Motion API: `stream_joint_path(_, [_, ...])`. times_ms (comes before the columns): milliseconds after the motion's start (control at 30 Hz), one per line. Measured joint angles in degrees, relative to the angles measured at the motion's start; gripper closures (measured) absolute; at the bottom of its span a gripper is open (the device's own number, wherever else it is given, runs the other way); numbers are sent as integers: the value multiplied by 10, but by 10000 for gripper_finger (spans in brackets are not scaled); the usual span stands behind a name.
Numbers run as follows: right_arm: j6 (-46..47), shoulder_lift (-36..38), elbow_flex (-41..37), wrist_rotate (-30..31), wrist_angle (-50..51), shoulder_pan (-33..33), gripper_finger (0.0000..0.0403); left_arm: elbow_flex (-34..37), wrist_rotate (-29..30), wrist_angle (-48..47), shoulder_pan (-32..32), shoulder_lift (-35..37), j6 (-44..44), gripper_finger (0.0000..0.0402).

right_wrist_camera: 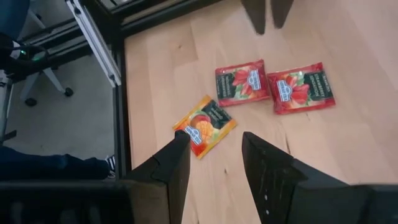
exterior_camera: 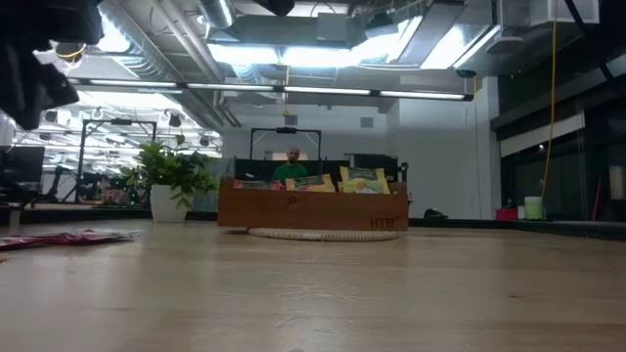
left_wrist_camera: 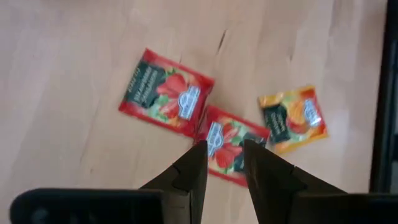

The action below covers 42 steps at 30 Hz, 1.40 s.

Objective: Pick & Place Tea
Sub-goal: Put the red tea bag into the left section of the wooden organizer

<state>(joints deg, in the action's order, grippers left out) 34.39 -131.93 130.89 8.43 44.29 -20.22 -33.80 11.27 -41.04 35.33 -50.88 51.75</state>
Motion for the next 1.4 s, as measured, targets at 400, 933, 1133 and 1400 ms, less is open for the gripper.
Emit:
stream_joint_path(400, [38,-4,0,20,5,24,256,0,25,18,10,-84,0,303])
stream_joint_path(933, [73,-7,0,-25,55,90,256,0,40,59,-2,-204,-26,303])
stream_joint_path(1133, [59,-7,0,-25,80,93,256,0,23,87,-15,-217,-46,303])
stream_joint_path(1400, [59,-7,0,-28,111,95,256,35,-40,115,-62,-217,-39,303])
